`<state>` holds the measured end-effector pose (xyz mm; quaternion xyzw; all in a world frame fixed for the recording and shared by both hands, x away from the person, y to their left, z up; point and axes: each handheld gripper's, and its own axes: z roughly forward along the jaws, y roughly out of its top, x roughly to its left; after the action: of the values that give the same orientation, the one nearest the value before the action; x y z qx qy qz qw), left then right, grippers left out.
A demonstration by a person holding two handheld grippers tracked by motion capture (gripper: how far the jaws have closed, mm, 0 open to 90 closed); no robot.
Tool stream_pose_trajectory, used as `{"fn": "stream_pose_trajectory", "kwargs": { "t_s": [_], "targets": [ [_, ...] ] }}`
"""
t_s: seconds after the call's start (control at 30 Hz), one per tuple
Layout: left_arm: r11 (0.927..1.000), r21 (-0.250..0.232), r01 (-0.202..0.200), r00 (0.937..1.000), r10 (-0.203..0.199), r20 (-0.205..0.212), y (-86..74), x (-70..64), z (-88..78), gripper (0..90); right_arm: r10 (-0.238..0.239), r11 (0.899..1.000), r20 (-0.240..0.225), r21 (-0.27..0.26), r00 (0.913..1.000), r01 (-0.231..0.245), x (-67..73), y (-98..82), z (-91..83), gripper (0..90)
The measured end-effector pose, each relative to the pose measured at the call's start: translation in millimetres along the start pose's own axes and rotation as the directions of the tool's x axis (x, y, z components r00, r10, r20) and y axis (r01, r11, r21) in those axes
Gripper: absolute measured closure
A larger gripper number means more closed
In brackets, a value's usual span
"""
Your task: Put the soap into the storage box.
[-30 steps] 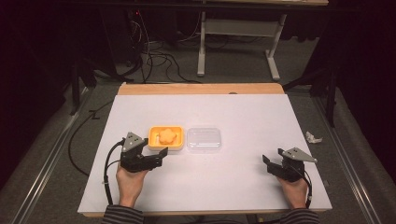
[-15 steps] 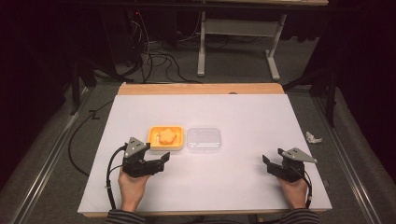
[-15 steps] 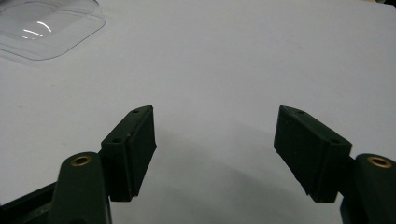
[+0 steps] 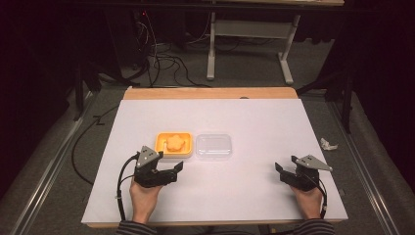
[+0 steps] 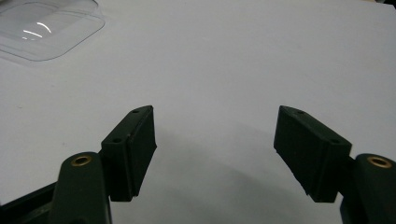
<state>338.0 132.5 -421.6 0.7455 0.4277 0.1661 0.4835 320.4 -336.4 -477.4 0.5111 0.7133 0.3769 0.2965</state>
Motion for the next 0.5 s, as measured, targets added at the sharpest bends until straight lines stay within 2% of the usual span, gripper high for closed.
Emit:
{"fn": "stream_pose_trajectory", "kwargs": {
  "t_s": [0.27,0.5],
  "targets": [
    [0.9998,0.01,-0.018,0.9998,0.017,0.012,-0.1,-7.2,6.4,17.1,0.017,1.0,-0.002,0.001,0.9999,-0.017,-0.2,0.0,-0.3,29.9],
    [0.9987,0.021,-0.046,0.9988,0.046,0.016,-2.0,-13.2,11.0,17.9,0.011,1.0,-0.003,-0.002,0.9999,-0.011,-0.2,-0.1,-0.4,29.9]
  ]
}}
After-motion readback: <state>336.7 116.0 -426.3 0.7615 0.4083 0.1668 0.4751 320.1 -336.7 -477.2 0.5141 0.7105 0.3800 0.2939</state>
